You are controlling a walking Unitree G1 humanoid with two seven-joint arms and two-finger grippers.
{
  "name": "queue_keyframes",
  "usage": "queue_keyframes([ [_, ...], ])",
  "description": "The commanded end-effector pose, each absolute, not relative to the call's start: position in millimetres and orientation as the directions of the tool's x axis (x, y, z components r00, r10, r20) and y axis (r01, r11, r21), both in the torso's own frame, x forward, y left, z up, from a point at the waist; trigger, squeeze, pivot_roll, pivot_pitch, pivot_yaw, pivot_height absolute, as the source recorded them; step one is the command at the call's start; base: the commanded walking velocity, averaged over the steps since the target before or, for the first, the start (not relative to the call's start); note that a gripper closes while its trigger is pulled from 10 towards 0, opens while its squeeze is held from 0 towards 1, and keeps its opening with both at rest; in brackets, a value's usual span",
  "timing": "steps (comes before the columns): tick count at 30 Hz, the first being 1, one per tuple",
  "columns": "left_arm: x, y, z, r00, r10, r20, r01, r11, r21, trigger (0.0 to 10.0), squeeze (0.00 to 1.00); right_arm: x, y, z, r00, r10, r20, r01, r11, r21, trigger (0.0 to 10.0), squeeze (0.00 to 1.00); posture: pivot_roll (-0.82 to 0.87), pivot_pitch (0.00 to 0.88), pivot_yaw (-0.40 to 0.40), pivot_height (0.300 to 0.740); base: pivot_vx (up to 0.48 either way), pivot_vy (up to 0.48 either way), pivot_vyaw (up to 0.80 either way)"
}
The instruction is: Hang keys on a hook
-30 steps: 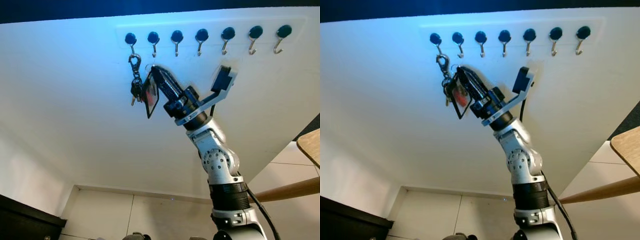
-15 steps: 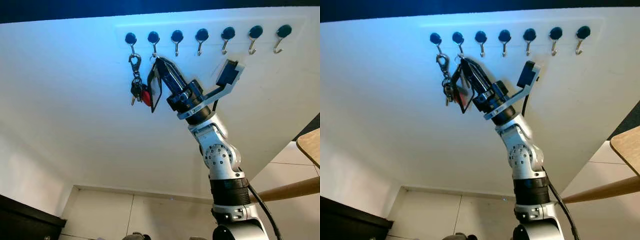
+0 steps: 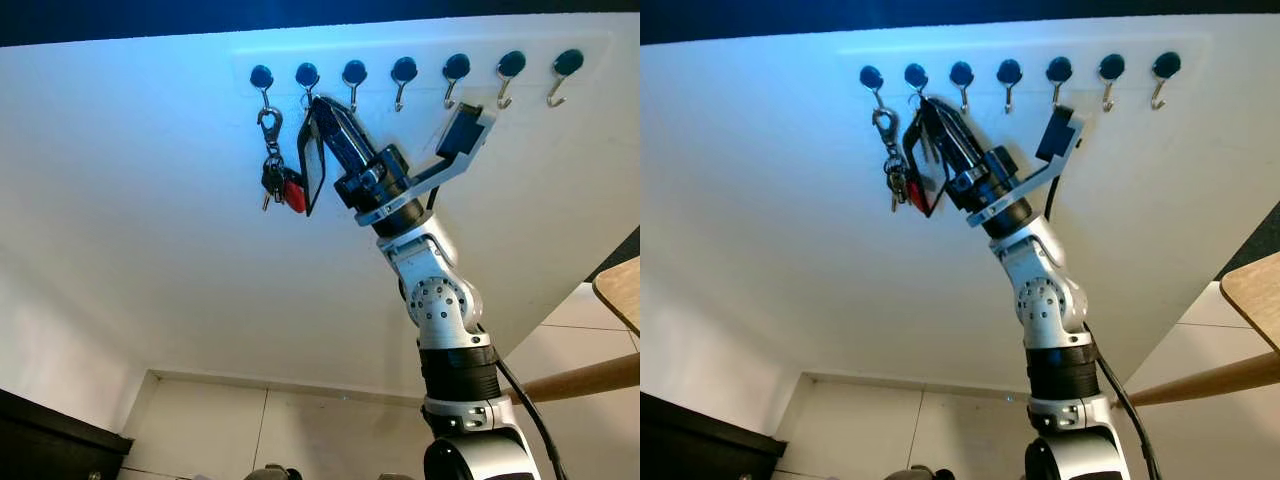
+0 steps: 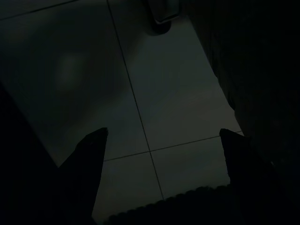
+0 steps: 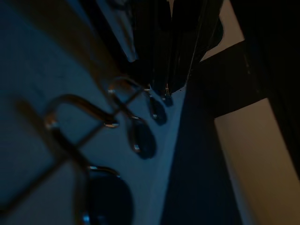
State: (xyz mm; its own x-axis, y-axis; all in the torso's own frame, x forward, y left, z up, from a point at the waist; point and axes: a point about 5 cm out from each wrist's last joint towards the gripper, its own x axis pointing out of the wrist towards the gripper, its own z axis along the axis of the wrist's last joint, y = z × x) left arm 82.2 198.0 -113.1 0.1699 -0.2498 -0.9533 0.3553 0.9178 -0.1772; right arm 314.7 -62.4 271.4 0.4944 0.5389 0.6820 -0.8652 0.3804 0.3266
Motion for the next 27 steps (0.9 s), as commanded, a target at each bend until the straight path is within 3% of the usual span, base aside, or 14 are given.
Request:
queue_keyframes([
  [1, 102, 193, -109, 0.248, -0.266, -0.932, 0.369, 0.915, -0.163, 10.0, 0.0, 314, -50, 283, 0.466, 0.526, 0.712, -0.881, 0.347, 0.321, 10.0, 0.0, -0.15, 0.113, 0.101, 0.74, 0.0, 0.0, 0.0],
  [13, 103, 193, -109, 0.248, -0.266, -0.932, 0.373, 0.914, -0.162, 10.0, 0.0, 317, -51, 280, 0.512, 0.52, 0.683, -0.856, 0.374, 0.357, 10.0, 0.0, -0.15, 0.114, 0.105, 0.74, 0.0, 0.0, 0.0],
  [27, 103, 193, -109, 0.247, -0.266, -0.932, 0.375, 0.913, -0.161, 10.0, 0.0, 299, -42, 266, 0.421, 0.623, 0.659, -0.907, 0.284, 0.311, 10.0, 0.0, -0.15, 0.113, 0.103, 0.74, 0.0, 0.0, 0.0],
])
